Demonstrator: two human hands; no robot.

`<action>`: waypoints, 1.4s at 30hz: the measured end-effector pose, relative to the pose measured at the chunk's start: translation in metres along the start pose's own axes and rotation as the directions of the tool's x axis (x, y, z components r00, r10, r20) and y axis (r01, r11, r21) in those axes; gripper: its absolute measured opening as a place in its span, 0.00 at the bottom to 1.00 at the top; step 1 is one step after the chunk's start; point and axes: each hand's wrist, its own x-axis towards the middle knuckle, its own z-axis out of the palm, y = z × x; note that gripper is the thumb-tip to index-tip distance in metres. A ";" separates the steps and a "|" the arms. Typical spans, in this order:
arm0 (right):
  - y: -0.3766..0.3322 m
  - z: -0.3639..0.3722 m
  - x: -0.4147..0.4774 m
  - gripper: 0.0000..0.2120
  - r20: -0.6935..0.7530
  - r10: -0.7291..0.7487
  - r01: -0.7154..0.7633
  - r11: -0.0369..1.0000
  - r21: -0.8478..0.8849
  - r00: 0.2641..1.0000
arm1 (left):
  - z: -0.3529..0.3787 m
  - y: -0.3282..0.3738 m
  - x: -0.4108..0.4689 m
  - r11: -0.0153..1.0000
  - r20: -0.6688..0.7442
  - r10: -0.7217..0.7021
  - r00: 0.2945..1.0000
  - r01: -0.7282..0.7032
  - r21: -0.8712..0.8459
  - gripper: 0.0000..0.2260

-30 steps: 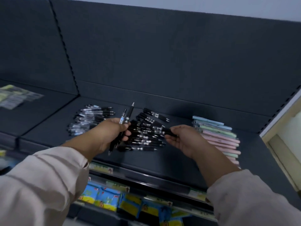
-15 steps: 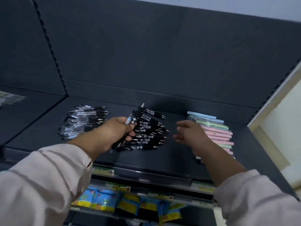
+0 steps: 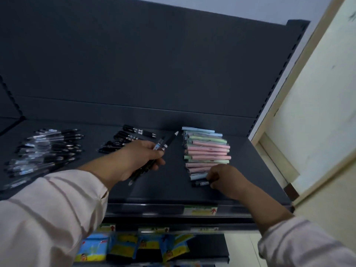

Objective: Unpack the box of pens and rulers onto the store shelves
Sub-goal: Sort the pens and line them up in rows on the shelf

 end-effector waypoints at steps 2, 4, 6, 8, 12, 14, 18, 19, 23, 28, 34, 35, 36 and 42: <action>0.002 0.003 0.002 0.07 0.000 -0.032 0.031 0.998 -0.052 1.000 | 0.002 -0.001 0.000 1.000 0.004 -0.008 1.000 0.008 -0.008 0.05; 0.001 0.005 0.002 0.05 -0.024 -0.093 0.092 0.995 -0.045 0.995 | 0.003 -0.004 -0.001 0.999 0.003 -0.013 1.000 0.013 -0.033 0.06; -0.008 0.003 0.004 0.05 -0.068 -0.147 0.150 0.988 0.035 0.987 | 0.000 -0.007 -0.002 0.998 -0.007 -0.020 1.000 0.020 -0.055 0.05; -0.026 -0.003 0.006 0.05 -0.109 -0.170 0.187 0.966 0.176 0.979 | -0.005 -0.010 -0.004 0.998 -0.028 -0.037 0.999 0.035 -0.053 0.05; -0.078 -0.011 0.009 0.06 -0.118 -0.180 0.214 0.786 0.580 0.977 | -0.023 -0.014 -0.011 0.994 -0.108 -0.073 0.991 0.063 -0.093 0.07; -0.104 -0.010 0.012 0.06 -0.119 -0.171 0.206 0.703 0.681 0.978 | -0.035 -0.017 -0.018 0.989 -0.139 -0.093 0.986 0.076 -0.124 0.06; -0.152 -0.001 0.026 0.04 -0.024 -0.069 0.055 0.487 0.872 0.997 | -0.067 -0.028 -0.034 0.992 -0.154 -0.080 0.985 0.064 -0.109 0.05; -0.163 0.002 0.030 0.07 0.028 -0.045 -0.006 0.432 0.902 0.999 | -0.075 -0.032 -0.038 0.994 -0.153 -0.072 0.986 0.059 -0.089 0.04; -0.201 0.017 0.038 0.07 0.157 -0.107 -0.108 0.361 0.926 0.982 | -0.103 -0.042 -0.049 0.999 -0.133 -0.039 0.990 0.039 -0.001 0.05; -0.216 0.026 0.054 0.06 0.171 -0.001 -0.164 0.270 0.949 0.985 | -0.135 -0.056 -0.048 0.999 -0.273 -0.030 0.961 0.036 0.016 0.07; -0.211 0.035 0.075 0.07 0.067 0.251 -0.153 0.339 0.928 0.966 | -0.174 -0.069 -0.045 0.983 -0.419 0.015 0.908 0.064 0.174 0.11; -0.213 0.037 0.076 0.08 0.003 0.275 -0.124 0.425 0.897 0.961 | -0.180 -0.072 -0.043 0.987 -0.432 0.004 0.902 0.066 0.146 0.11; -0.218 0.039 0.076 0.09 -0.069 0.284 -0.087 0.501 0.861 0.956 | -0.187 -0.076 -0.040 0.990 -0.447 -0.007 0.894 0.071 0.126 0.10; -0.276 0.051 0.076 0.09 -0.204 0.081 0.087 0.711 0.698 0.976 | -0.229 -0.105 -0.041 0.725 -0.333 0.247 0.910 0.055 0.686 0.07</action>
